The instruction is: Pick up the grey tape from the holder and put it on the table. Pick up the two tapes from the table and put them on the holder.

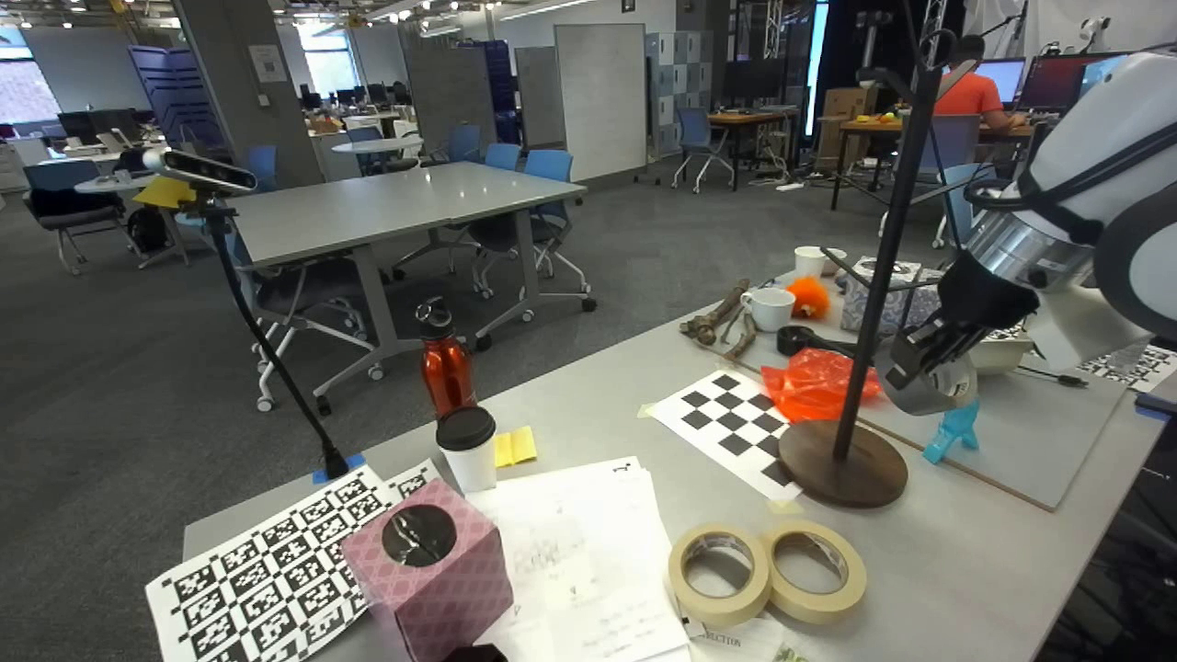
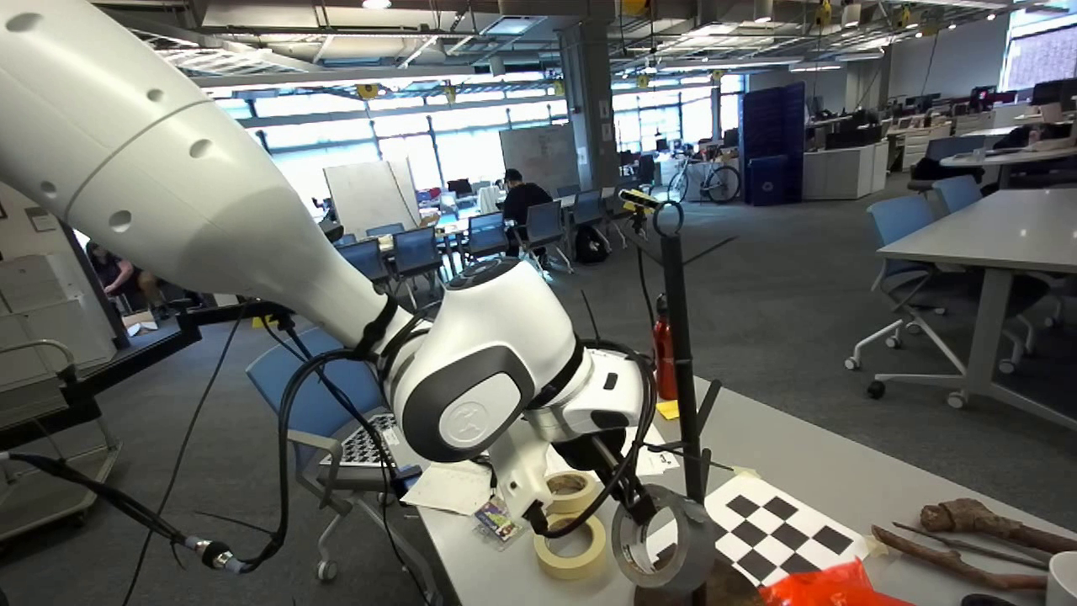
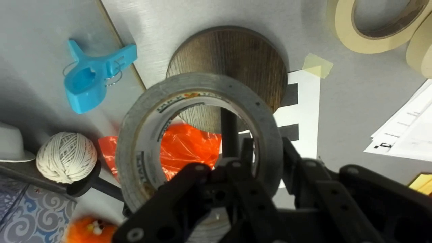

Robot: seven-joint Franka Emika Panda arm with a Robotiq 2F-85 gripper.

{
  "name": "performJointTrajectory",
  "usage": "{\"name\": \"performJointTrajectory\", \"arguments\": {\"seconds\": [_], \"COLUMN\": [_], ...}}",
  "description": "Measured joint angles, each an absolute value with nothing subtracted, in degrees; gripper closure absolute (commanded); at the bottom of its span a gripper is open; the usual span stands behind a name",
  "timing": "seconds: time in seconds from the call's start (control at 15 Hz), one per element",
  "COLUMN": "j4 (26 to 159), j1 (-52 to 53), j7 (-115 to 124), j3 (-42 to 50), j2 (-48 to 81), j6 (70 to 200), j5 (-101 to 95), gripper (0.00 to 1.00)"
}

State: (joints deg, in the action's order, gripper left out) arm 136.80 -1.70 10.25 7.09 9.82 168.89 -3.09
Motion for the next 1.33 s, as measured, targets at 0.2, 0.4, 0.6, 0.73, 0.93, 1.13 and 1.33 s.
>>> {"name": "performJointTrajectory", "arguments": {"seconds": [0.2,0.4,0.6,0.73,0.93,1.13,1.33], "j4": [136.99,137.06,137.14,137.15,137.24,137.82,138.60], "j1": [-1.70,-1.65,-1.63,-1.63,-1.63,-1.63,-1.63], "j7": [11.84,14.55,17.03,18.34,19.96,21.56,22.81], "j3": [7.16,7.71,8.31,8.49,8.54,8.58,8.60], "j2": [9.21,8.67,8.06,7.78,7.29,6.34,4.95], "j6": [168.75,168.74,168.74,168.74,168.74,168.61,167.24], "j5": [-4.54,-7.36,-10.05,-11.50,-13.19,-14.60,-15.35], "gripper": [0.94,0.94,0.94,0.94,0.94,0.94,0.94]}}
